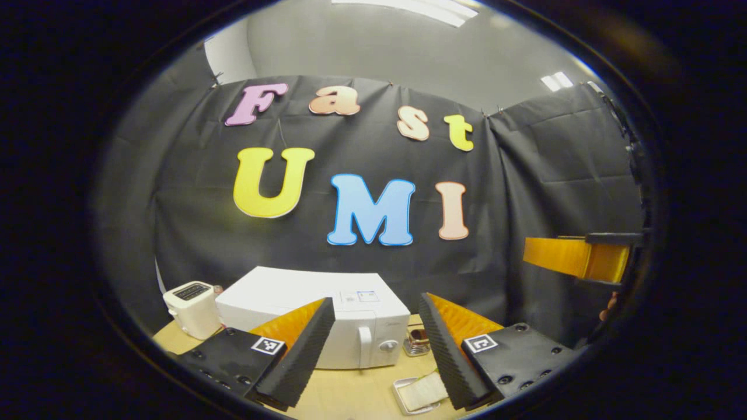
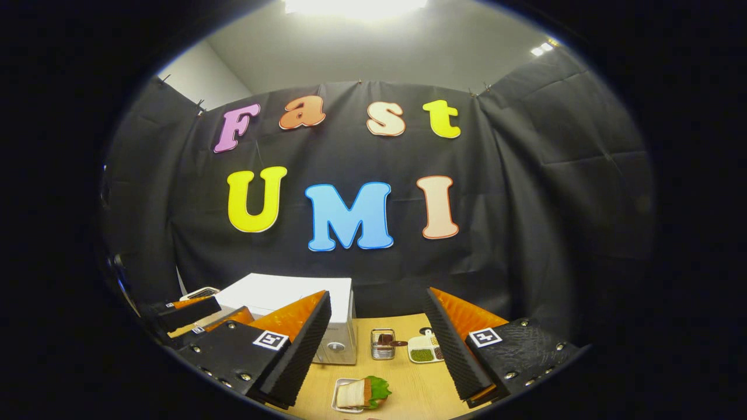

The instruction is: Open the microwave oven with the left hand, put the food in, and close the microwave oven.

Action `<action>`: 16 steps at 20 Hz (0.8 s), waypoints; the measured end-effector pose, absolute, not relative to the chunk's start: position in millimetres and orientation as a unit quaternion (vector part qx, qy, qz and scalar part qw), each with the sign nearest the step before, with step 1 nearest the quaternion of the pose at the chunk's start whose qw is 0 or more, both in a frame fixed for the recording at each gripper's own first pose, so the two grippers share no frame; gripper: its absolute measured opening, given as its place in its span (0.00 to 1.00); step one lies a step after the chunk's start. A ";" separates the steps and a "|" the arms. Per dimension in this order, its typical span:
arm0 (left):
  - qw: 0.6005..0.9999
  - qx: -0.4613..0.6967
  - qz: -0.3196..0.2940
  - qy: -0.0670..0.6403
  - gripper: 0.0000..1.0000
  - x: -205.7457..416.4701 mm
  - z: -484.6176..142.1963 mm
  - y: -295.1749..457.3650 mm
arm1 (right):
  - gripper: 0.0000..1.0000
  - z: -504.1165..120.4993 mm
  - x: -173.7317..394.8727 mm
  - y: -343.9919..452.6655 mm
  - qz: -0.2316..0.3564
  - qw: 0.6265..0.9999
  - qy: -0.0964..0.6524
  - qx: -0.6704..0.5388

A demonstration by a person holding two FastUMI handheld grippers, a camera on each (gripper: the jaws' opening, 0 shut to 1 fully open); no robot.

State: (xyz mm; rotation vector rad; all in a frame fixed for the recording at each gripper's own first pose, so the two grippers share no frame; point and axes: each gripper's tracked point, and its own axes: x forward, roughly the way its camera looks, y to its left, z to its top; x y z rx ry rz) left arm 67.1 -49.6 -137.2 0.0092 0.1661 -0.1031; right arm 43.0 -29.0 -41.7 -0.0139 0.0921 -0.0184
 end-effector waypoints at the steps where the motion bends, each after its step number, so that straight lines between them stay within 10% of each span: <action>1: 0.995 0.004 -0.049 0.086 0.96 74.4 -146.8 -49.8 | 0.96 -45.3 44.7 -31.6 -0.011 0.999 0.050 -0.005; 16: 0.968 0.006 0.004 0.251 0.94 185.8 -364.0 -33.6 | 0.97 -78.3 81.1 -91.7 -0.058 0.994 0.096 -0.002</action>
